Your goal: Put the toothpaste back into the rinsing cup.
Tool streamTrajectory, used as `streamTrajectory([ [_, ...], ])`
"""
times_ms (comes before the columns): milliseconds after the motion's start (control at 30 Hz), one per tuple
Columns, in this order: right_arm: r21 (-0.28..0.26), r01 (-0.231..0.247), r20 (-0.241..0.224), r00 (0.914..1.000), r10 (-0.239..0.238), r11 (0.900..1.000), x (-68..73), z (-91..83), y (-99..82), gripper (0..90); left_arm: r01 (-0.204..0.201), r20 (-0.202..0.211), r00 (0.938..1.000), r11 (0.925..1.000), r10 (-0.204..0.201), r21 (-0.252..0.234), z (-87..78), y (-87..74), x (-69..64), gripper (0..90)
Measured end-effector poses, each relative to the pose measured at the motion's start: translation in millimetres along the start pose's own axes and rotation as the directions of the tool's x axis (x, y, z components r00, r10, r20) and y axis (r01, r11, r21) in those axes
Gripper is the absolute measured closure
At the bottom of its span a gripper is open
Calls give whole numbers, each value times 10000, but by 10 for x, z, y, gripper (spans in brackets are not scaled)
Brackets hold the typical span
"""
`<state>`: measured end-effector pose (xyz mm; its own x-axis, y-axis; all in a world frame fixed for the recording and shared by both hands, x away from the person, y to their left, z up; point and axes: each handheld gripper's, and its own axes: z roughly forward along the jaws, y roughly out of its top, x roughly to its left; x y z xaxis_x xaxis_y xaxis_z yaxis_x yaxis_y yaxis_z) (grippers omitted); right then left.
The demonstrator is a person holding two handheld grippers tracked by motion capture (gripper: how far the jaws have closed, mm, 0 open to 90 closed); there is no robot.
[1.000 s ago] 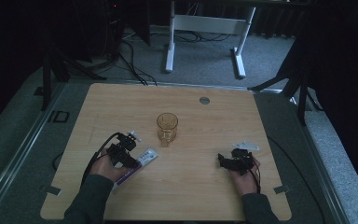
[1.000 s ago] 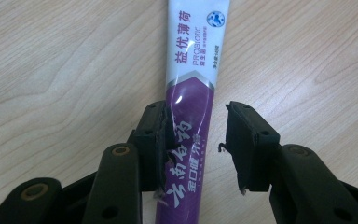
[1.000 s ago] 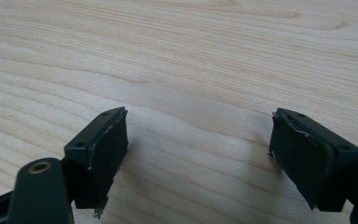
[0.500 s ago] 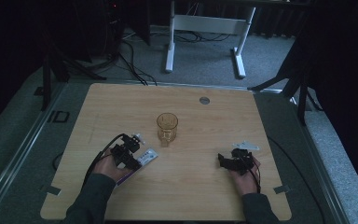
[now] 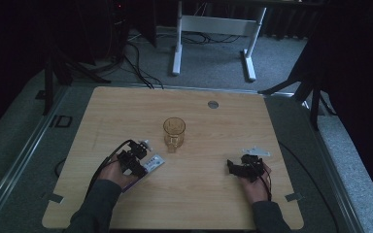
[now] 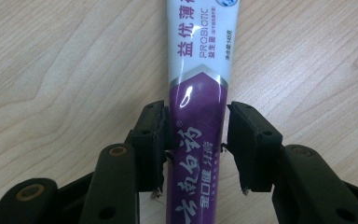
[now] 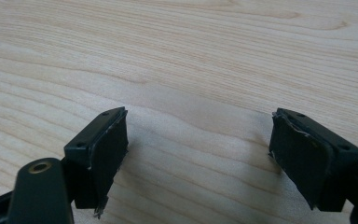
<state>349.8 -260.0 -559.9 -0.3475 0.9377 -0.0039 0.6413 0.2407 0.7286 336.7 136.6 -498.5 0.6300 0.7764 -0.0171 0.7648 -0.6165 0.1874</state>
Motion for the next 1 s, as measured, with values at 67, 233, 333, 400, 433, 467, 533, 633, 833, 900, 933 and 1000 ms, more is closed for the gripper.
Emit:
streamTrajectory([
  [67,0,-1,-1,10000,1,10000,0,0,0,192,3,1,10000,10000,-3,70,11,1,-6,565],
  [233,3,3,-2,10000,-3,10000,0,0,0,192,4,-86,10000,9997,-2,237,33,3,-4,562],
  [333,1,1,0,10000,-1,10000,0,0,0,192,0,-104,9999,9996,3,296,47,2,-2,563],
  [400,2,1,0,10000,-1,10000,0,0,0,192,-25,-100,9999,9994,28,344,56,4,-2,562],
  [433,0,2,0,10000,-2,10000,0,0,0,192,-3,-92,10000,9994,7,360,62,6,-6,562],
  [467,3,10,-4,10000,-10,10000,0,0,0,192,-34,-99,9999,9991,38,414,66,9,-8,562],
  [533,3,13,-8,10000,-13,10000,0,1,1,192,-72,-102,9999,9987,77,508,80,18,-18,562],
  [633,2,13,-9,10000,-13,10000,-1,1,1,192,-130,-113,9998,9980,137,613,105,31,-25,563],
  [833,2,14,-9,10000,-14,10000,-1,1,1,192,-136,-125,9998,9974,145,704,118,47,-30,571],
  [900,2,12,-8,10000,-12,10000,-1,1,1,192,-114,-124,9998,9970,123,760,120,52,-31,571],
  [933,1,16,-7,10000,-16,10000,-1,1,1,192,-103,-120,9999,9969,113,778,123,54,-31,571],
  [1000,2,14,-8,10000,-14,10000,-1,1,1,192,-92,-104,9999,9968,101,794,131,56,-32,570],
])
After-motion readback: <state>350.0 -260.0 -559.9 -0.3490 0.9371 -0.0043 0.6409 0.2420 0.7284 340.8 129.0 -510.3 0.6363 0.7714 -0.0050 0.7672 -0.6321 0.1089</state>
